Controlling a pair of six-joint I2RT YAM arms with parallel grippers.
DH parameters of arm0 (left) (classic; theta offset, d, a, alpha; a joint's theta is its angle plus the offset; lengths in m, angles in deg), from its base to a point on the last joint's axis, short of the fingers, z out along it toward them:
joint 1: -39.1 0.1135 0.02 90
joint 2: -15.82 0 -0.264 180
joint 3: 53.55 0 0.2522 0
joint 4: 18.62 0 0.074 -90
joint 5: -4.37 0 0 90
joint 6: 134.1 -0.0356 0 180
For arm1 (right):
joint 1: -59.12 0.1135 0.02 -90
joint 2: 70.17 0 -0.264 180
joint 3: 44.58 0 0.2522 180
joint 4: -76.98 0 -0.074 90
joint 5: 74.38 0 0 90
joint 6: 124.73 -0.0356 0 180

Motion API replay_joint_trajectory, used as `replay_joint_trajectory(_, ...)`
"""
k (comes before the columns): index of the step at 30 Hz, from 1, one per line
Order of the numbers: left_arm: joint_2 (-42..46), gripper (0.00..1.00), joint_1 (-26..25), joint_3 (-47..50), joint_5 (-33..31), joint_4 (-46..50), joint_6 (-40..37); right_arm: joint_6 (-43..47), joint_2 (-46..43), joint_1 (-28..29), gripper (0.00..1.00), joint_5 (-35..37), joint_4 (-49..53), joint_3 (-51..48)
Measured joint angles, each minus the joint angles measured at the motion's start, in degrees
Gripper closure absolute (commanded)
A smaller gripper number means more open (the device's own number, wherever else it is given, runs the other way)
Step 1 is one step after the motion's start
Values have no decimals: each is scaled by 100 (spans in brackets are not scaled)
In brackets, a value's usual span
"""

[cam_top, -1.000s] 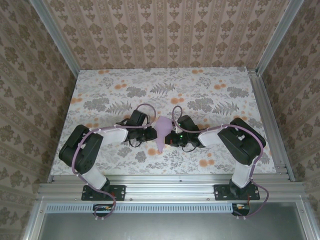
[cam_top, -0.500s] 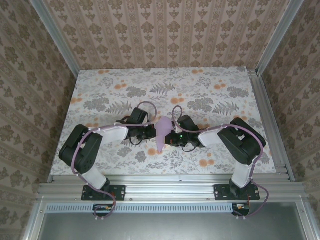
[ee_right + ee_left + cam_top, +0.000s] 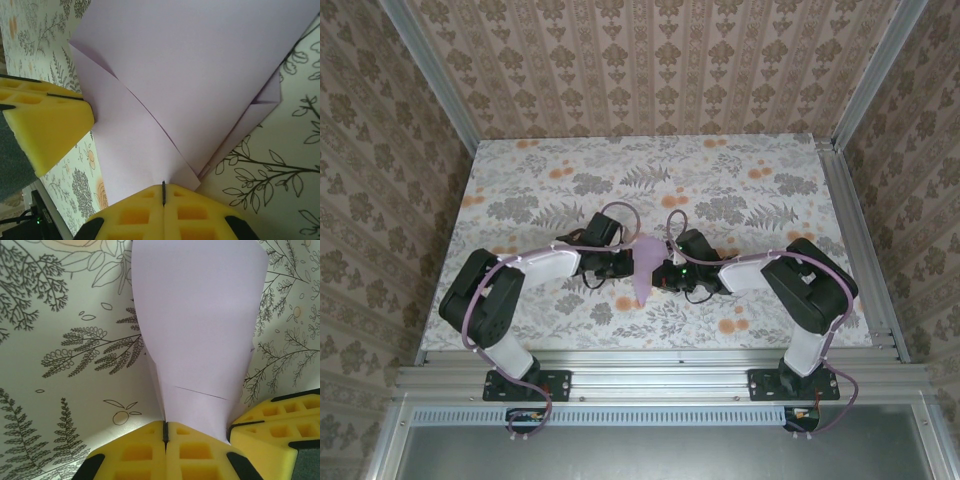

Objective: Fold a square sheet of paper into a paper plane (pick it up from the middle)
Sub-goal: Fold the wing for the fifth time at the center of the table.

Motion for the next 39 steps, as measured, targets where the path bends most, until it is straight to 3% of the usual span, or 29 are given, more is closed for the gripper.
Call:
replay_joint_trajectory(19, -389, 96, -354, -693, -658, 809, -393, 33, 133, 0, 94, 140, 136, 140)
replay_joint_trajectory(39, -509, 96, -433, -918, -313, 820, -422, 35, 216, 0, 97, 114, 70, 192)
